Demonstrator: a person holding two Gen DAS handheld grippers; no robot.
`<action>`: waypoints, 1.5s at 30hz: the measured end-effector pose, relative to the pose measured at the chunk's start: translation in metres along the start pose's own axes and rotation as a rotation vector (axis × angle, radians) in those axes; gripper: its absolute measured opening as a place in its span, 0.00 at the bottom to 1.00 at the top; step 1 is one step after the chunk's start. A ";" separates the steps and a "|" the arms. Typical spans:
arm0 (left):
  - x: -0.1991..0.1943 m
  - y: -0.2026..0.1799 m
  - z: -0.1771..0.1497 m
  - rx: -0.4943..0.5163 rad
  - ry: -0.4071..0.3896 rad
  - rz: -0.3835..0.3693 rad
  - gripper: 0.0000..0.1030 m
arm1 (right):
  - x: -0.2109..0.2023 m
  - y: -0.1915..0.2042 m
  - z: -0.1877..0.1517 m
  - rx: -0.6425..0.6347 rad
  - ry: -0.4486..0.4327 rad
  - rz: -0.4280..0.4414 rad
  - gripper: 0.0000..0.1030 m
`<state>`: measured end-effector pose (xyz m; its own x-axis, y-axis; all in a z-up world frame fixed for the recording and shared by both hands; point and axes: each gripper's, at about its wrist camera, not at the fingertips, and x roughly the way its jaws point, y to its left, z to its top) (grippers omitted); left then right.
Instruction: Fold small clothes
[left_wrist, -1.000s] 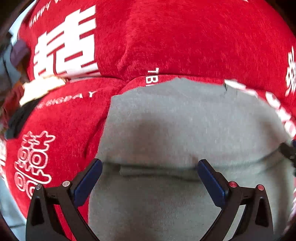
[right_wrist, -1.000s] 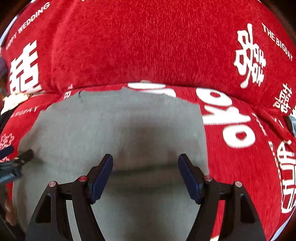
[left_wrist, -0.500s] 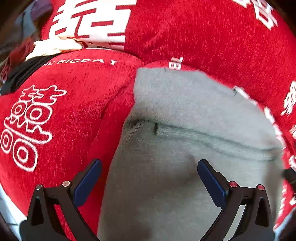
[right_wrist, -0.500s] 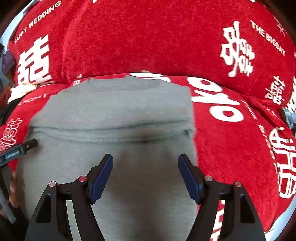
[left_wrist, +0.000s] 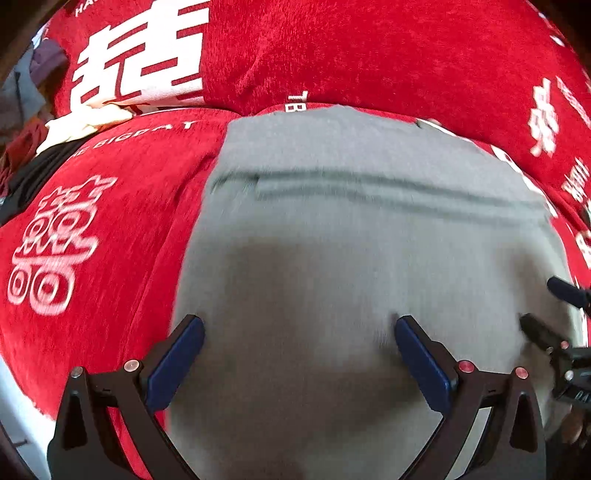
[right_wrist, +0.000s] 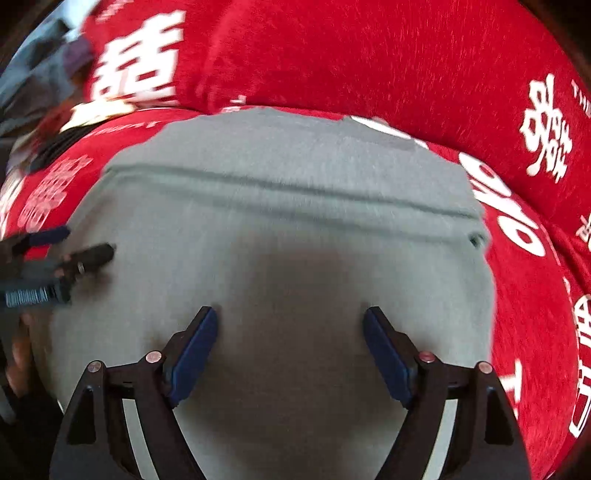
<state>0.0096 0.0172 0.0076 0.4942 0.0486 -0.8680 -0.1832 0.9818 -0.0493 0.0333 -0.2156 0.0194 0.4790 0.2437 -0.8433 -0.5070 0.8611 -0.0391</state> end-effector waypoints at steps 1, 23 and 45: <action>-0.004 0.003 -0.008 0.002 0.011 -0.012 1.00 | -0.007 0.000 -0.012 -0.014 -0.010 0.003 0.82; -0.028 -0.067 -0.072 0.559 0.054 -0.111 1.00 | -0.034 0.075 -0.062 -0.480 -0.030 0.082 0.88; -0.042 -0.062 -0.026 0.292 0.016 -0.012 1.00 | -0.062 0.003 -0.024 -0.162 -0.064 -0.087 0.92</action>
<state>-0.0215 -0.0506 0.0343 0.4806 0.0358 -0.8762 0.0762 0.9937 0.0824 -0.0152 -0.2389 0.0584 0.5680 0.2039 -0.7974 -0.5680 0.7982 -0.2005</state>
